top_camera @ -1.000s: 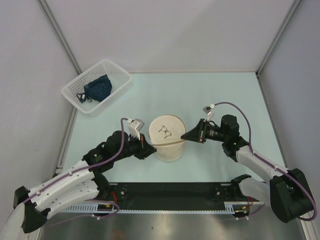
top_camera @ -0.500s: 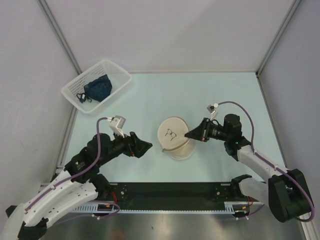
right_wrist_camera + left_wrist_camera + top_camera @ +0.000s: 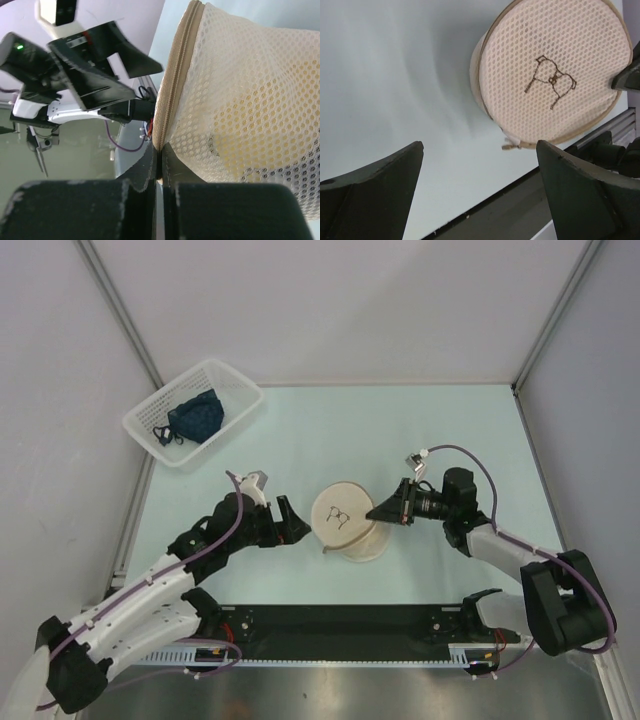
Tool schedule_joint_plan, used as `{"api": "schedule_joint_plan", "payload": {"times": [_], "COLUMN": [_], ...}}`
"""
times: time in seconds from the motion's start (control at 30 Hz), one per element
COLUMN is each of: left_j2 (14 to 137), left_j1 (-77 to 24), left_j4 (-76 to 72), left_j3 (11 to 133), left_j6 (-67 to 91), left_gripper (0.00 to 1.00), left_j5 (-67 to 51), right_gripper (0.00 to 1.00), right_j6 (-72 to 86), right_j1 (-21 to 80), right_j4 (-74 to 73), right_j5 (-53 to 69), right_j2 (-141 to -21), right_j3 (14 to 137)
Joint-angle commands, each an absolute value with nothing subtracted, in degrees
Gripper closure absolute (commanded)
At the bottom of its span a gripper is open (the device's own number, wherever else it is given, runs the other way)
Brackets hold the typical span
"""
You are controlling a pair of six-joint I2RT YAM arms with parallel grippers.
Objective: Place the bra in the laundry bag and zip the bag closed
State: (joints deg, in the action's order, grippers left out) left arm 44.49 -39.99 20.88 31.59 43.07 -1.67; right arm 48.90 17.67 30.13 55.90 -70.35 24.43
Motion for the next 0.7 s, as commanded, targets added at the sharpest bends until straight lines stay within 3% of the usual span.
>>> {"api": "schedule_joint_plan", "payload": {"times": [0.0,0.17,0.3,0.43,0.5,0.67], "left_j2": [48.9,55.0,60.5,59.6,57.7,53.3], "left_j1": [-35.3,-34.0,-34.0,-34.0,-34.1,-34.2], "left_j4": [3.1,-11.6,-16.4,-17.7,-15.3,-12.3], "left_j3": [27.1,25.3,27.8,27.9,27.9,26.7], "left_j6": [45.0,45.8,46.4,46.8,46.9,49.7], "left_gripper": [0.0,0.01,0.03,0.37,0.48,0.86], "left_j5": [-12.1,-21.8,-30.0,-32.7,-33.5,-35.8], "right_gripper": [1.0,1.0,1.0,1.0,0.99,0.96], "right_j6": [53.1,52.3,46.6,44.2,42.4,40.4], "right_j1": [17.3,17.3,17.3,17.3,17.3,17.6], "right_j4": [36.6,34.1,22.8,19.5,15.2,11.3], "right_j5": [61.5,64.8,64.9,63.4,61.0,58.3], "right_j2": [-71.7,-71.4,-70.8,-71.6,-72.1,-73.8], "right_j3": [25.0,25.6,28.6,30.0,31.6,34.5]}}
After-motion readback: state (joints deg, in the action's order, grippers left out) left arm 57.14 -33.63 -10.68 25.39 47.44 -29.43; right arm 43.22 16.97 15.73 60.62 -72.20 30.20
